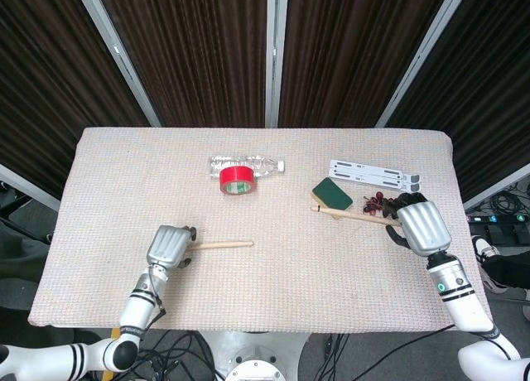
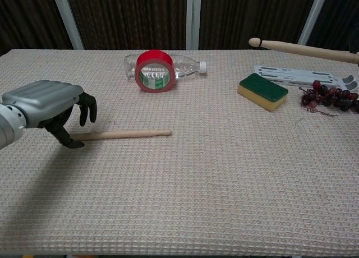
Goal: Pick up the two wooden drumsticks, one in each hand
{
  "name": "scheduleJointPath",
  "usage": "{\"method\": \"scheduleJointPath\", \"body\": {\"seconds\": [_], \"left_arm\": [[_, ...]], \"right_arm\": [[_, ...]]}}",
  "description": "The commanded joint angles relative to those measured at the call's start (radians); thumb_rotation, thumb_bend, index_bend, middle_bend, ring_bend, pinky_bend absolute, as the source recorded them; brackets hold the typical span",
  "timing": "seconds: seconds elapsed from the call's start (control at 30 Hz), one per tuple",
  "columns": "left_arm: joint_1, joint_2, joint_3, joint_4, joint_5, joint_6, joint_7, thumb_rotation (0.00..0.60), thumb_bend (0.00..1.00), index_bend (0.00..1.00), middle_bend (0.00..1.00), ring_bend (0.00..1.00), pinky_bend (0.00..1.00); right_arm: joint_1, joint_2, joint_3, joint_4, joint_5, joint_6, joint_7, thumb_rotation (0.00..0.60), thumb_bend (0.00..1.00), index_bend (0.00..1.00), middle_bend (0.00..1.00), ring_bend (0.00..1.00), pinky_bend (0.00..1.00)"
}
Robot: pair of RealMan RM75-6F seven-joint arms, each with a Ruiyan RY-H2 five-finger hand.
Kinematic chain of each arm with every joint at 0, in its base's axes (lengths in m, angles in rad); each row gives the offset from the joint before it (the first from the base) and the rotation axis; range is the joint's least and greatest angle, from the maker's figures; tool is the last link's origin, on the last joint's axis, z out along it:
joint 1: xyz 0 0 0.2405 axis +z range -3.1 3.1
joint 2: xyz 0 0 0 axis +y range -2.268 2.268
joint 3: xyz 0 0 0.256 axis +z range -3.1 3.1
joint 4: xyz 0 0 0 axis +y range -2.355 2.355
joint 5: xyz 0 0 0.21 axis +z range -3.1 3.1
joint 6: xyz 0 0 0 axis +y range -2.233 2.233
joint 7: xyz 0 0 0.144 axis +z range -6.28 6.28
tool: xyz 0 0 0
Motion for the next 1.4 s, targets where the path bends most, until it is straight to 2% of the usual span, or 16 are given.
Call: {"method": "scheduleJointPath", "body": {"seconds": [0.03,0.27,0.7,1.03,1.4], "left_arm": [[-0.025,-0.036,-0.004,0.045,-0.039,0.003,0.021,0.600,0.24,0.46,0.52,0.65,0.60],[-0.038,-0.054,0.005,0.088,-0.063,0.014,0.031,0.600,0.29,0.46,0.52,0.65,0.60],[-0.050,-0.049,0.037,0.103,-0.080,0.010,0.023,0.600,0.30,0.46,0.51,0.64,0.60],[-0.061,-0.047,0.047,0.108,-0.095,0.003,0.017,0.600,0.39,0.48,0.52,0.64,0.60],[-0.067,-0.051,0.067,0.122,-0.083,0.012,0.016,0.600,0.39,0.47,0.51,0.64,0.60]], "right_arm": [[-0.001,-0.003,-0.004,0.004,-0.001,0.000,0.003,0.600,0.91,0.53,0.56,0.33,0.34],[-0.001,-0.013,-0.012,0.014,0.002,-0.001,0.008,0.600,0.91,0.53,0.56,0.33,0.34],[0.003,-0.027,-0.018,0.028,0.014,-0.010,0.011,0.600,0.91,0.53,0.56,0.33,0.34],[0.005,-0.031,-0.019,0.031,0.023,-0.014,0.009,0.600,0.91,0.53,0.56,0.33,0.34],[0.001,-0.031,-0.025,0.030,0.026,-0.013,0.012,0.600,0.91,0.53,0.56,0.33,0.35]]}}
